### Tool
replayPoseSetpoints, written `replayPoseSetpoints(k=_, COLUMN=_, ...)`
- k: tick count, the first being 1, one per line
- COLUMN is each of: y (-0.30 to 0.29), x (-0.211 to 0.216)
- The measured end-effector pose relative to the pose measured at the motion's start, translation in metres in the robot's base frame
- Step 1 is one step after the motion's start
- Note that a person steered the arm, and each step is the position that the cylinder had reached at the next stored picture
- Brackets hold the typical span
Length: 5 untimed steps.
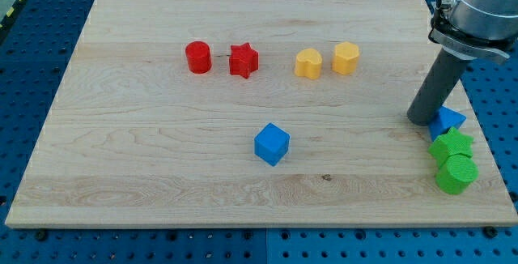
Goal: Move blue cube to below the yellow heart
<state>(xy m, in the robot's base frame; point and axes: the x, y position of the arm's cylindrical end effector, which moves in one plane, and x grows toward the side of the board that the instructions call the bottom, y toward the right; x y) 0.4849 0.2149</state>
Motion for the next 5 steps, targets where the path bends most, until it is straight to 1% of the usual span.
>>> replayPoseSetpoints(k=1, y=0.000, x=0.000)
replayPoseSetpoints(k=2, y=-0.039, x=0.000)
replayPoseSetpoints(k=3, y=-0.141, x=0.000)
replayPoseSetpoints(k=4, y=-0.228, x=-0.004)
replayPoseSetpoints(k=5, y=-0.297, x=0.000)
